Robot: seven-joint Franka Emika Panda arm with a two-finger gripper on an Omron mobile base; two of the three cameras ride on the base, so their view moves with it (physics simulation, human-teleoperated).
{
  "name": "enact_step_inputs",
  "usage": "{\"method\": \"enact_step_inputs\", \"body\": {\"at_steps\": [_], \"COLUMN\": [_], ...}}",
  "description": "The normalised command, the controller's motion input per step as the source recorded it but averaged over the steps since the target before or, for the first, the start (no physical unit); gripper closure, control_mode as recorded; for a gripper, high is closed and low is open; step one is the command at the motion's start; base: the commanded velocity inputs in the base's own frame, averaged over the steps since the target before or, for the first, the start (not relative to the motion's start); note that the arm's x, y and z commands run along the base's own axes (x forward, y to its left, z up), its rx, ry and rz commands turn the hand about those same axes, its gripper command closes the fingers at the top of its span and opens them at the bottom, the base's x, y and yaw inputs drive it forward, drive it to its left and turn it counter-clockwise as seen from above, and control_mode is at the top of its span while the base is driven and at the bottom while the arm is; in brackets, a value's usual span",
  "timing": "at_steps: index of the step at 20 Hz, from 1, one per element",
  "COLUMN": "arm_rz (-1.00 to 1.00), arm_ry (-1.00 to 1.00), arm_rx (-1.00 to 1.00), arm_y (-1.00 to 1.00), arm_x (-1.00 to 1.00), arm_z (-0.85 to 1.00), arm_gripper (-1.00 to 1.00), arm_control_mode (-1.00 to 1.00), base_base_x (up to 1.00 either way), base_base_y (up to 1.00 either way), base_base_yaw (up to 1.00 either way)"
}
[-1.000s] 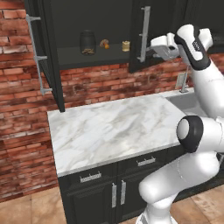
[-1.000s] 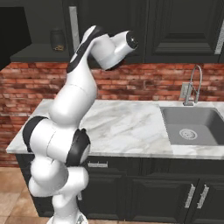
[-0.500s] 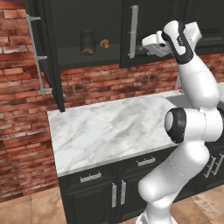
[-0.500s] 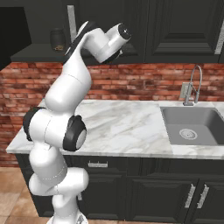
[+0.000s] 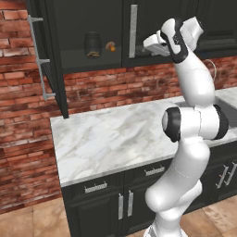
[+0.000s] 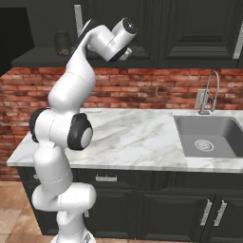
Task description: Pick the candle and jar from the dining table and place them in the open cabinet. Close the cabinet after placing the objects.
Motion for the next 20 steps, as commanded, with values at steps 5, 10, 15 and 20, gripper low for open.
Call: {"method": "enact_step_inputs", "body": {"at_steps": [5, 10, 15, 20], "arm_rz": [0.00, 0.00, 0.00, 0.04], "arm_ry": [0.00, -0.02, -0.08, -0.13], "arm_rx": [-0.09, -0.03, -0.07, -0.18], "arm_y": [0.00, 0.02, 0.14, 0.26], "arm_x": [0.31, -0.15, -0.52, -0.77], "arm_z": [0.10, 0.25, 0.12, -0.26], "arm_gripper": [-1.00, -1.00, -1.00, -1.00], "arm_control_mode": [-1.00, -1.00, -1.00, -1.00], "base_base_x": [0.00, 0.00, 0.00, 0.00], "base_base_y": [0.00, 0.00, 0.00, 0.00], "base_base_yaw": [0.00, 0.00, 0.00, 0.00]}}
